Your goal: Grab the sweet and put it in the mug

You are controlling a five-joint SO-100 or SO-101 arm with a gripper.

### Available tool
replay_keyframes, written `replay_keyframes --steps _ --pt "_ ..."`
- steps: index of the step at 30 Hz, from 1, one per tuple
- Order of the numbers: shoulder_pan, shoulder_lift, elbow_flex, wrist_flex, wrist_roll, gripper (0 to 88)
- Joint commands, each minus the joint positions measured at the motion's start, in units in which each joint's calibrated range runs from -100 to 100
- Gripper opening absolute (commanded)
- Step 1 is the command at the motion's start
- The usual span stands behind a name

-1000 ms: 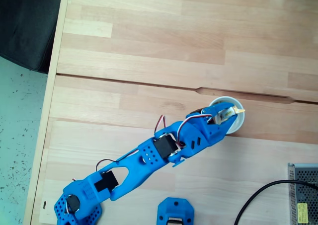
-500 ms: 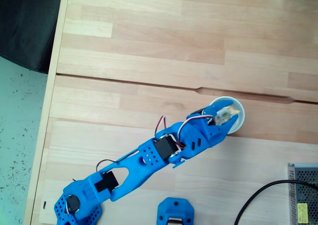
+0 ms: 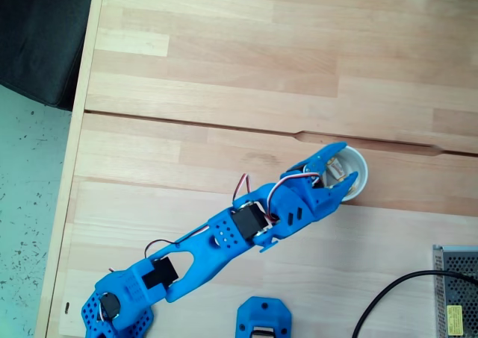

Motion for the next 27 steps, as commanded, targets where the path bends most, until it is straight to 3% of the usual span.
replay_keyframes --steps 1,5,11,27 --pt "0.6 -3.5 -3.7 -0.1 -0.2 8.8" --pt "0.0 -6.6 -2.1 -0.1 -0.3 0.3" --pt "-0.8 -14.1 5.4 0.0 -2.0 0.0" --pt "-14.9 -45.4 41.0 -0.1 -8.1 0.0"
